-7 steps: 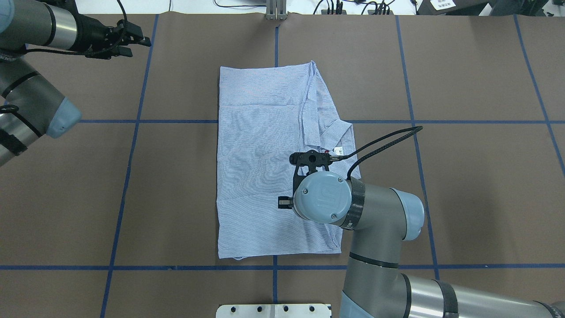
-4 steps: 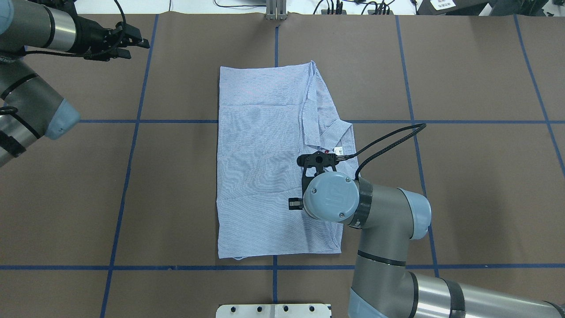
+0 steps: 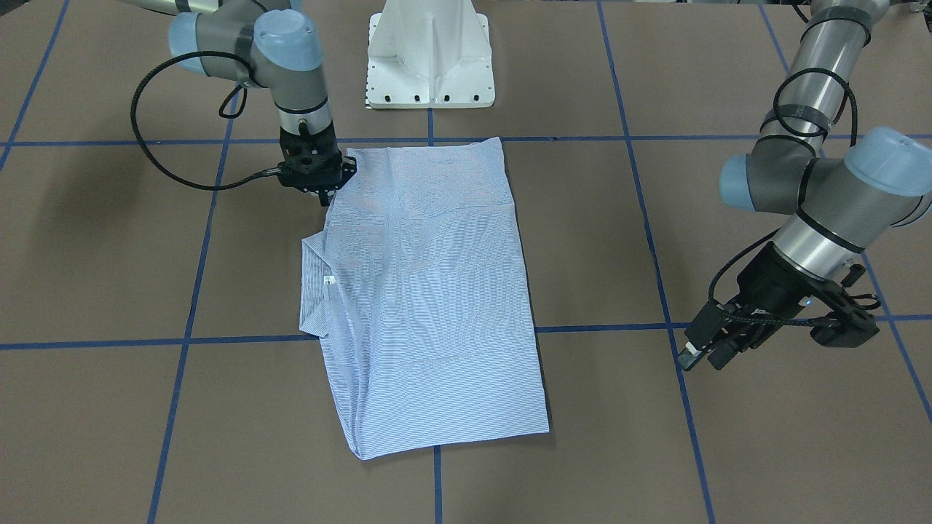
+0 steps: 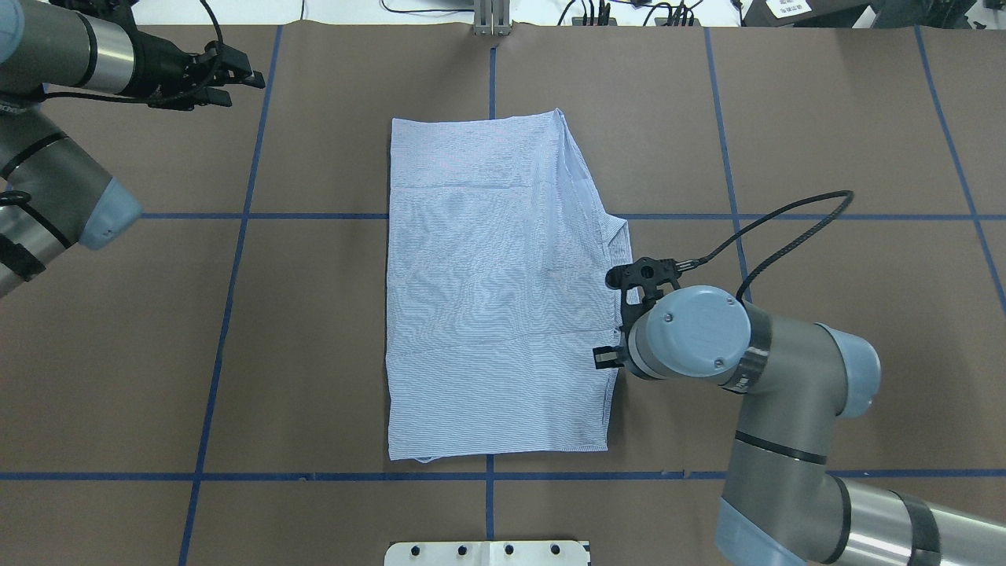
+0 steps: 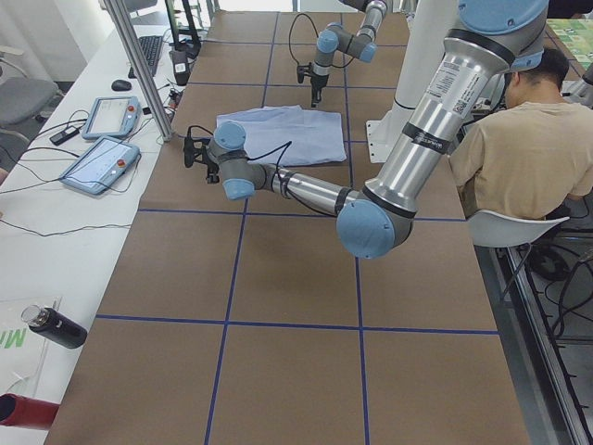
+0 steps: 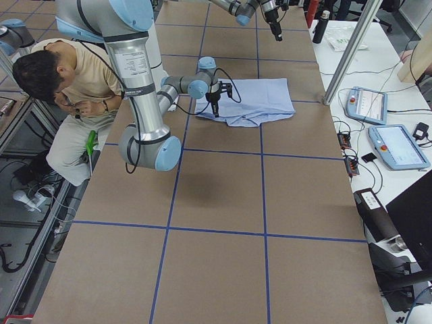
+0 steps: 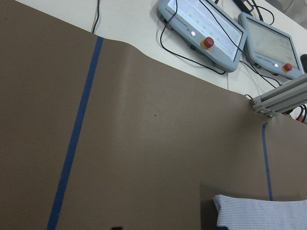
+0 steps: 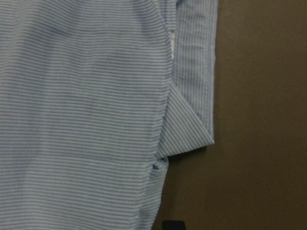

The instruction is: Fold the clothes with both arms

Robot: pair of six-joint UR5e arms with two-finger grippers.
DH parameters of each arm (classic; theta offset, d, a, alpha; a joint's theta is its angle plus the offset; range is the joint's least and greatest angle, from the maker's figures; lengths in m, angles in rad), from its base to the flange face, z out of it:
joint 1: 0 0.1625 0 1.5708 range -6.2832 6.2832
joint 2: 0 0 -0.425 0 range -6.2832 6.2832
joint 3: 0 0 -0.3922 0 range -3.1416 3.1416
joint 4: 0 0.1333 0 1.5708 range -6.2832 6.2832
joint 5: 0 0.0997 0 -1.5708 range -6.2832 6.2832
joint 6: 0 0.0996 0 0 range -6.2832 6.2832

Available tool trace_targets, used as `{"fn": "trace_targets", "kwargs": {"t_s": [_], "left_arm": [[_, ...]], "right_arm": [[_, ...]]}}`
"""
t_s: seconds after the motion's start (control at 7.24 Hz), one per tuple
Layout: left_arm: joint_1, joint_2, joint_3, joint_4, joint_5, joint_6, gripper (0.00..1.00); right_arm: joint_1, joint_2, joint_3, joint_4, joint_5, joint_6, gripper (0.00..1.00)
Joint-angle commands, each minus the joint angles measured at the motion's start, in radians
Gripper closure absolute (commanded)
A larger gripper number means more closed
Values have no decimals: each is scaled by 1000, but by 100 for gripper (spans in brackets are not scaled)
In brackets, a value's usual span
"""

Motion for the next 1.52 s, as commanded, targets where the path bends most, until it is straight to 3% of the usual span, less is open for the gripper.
{"fn": "trace_targets", "kwargs": {"t_s": [0.0, 0.14, 0.28, 0.55, 0.69, 0.83, 0.97, 1.38], "left_arm": [[-3, 0, 1, 0, -1, 0, 29], [-3, -2, 1, 0, -1, 0, 29], [-3, -2, -2, 0, -3, -1, 29], [-3, -2, -1, 1, -1, -1, 29], [-3, -3, 1, 2, 0, -1, 29], [-1, -6, 1, 2, 2, -3, 29], [-1, -8, 1, 2, 2, -3, 29], [-1, -11, -1, 3, 3, -3, 29]], "right_arm": [[5, -33, 66, -23, 5, -6, 100], [8, 33, 63, -69, -1, 23, 100], [6, 70, 63, -92, -7, 177, 100], [-7, 63, 75, -33, -21, 588, 98], [-30, 53, 75, 0, -57, 769, 44], [-88, 58, 75, 0, -153, 896, 9], [-131, 53, 74, 3, -217, 1059, 18], [-213, 40, 68, 4, -298, 1139, 13]]}}
